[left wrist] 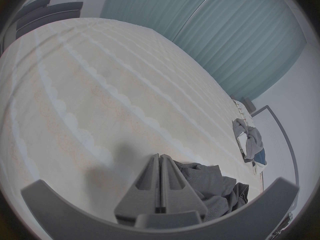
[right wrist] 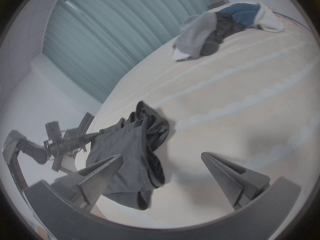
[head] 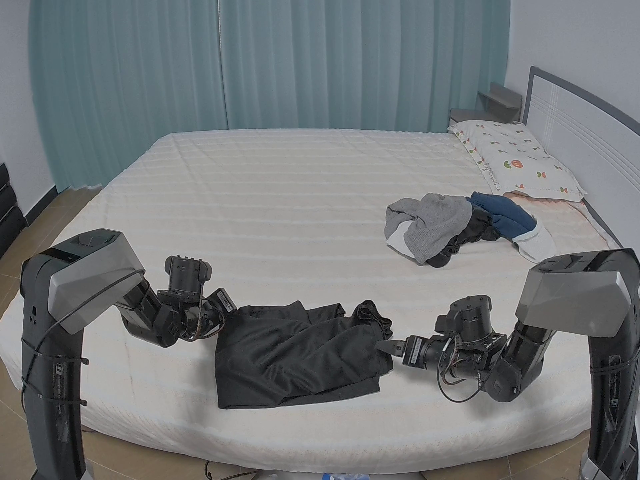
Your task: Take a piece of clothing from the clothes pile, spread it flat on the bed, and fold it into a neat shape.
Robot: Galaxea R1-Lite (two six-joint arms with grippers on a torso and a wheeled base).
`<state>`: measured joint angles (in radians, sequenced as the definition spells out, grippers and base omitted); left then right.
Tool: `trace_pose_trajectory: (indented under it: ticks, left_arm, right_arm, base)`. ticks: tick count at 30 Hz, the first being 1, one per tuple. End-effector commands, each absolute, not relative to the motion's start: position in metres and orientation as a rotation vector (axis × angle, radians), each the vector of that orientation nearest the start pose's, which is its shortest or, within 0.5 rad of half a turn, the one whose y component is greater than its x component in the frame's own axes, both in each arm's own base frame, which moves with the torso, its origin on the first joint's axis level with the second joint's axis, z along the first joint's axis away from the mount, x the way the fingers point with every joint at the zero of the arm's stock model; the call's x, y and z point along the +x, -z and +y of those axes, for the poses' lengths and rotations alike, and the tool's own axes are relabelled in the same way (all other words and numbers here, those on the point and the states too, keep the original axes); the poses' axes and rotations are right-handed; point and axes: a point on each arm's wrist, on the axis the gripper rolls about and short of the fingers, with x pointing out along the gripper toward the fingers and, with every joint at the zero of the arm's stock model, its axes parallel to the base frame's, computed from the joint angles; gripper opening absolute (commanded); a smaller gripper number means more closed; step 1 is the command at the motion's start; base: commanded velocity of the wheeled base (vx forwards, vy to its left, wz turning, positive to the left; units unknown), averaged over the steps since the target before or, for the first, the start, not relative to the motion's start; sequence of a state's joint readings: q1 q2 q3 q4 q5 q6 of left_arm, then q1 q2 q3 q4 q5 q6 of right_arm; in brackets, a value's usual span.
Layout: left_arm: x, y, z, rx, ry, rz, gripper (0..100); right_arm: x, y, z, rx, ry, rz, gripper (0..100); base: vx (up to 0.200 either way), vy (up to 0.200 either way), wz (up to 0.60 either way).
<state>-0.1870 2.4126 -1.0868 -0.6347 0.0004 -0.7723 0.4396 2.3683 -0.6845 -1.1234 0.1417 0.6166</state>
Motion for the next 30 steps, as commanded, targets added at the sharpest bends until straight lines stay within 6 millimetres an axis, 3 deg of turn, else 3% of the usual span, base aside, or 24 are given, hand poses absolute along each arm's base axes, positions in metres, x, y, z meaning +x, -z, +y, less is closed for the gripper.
trace_pose_trajectory:
  ticks: [1, 17, 18, 30]
  left_arm:
    - [0.412, 0.022, -0.077, -0.674, -0.100, 0.727, 0]
    - [0.412, 0.025, -0.077, -0.673, -0.103, 0.735, 0]
    - [0.413, 0.025, -0.078, -0.673, -0.102, 0.732, 0]
    - [0.414, 0.026, -0.078, -0.672, -0.105, 0.730, 0]
  right_arm:
    - [0.330, 0.029, 0.165, 0.462, -0.438, 0.722, 100]
    - [0.339, 0.032, 0.180, 0.308, -0.533, 0.731, 100]
    - [0.338, 0.034, 0.182, 0.305, -0.540, 0.728, 0]
    - [0.320, 0.023, 0.168, 0.292, -0.518, 0.786, 0]
  base:
    - [0.000, 0.000, 0.00]
    - [0.000, 0.000, 0.00]
    - [0.000, 0.000, 0.00]
    - [0.000, 0.000, 0.00]
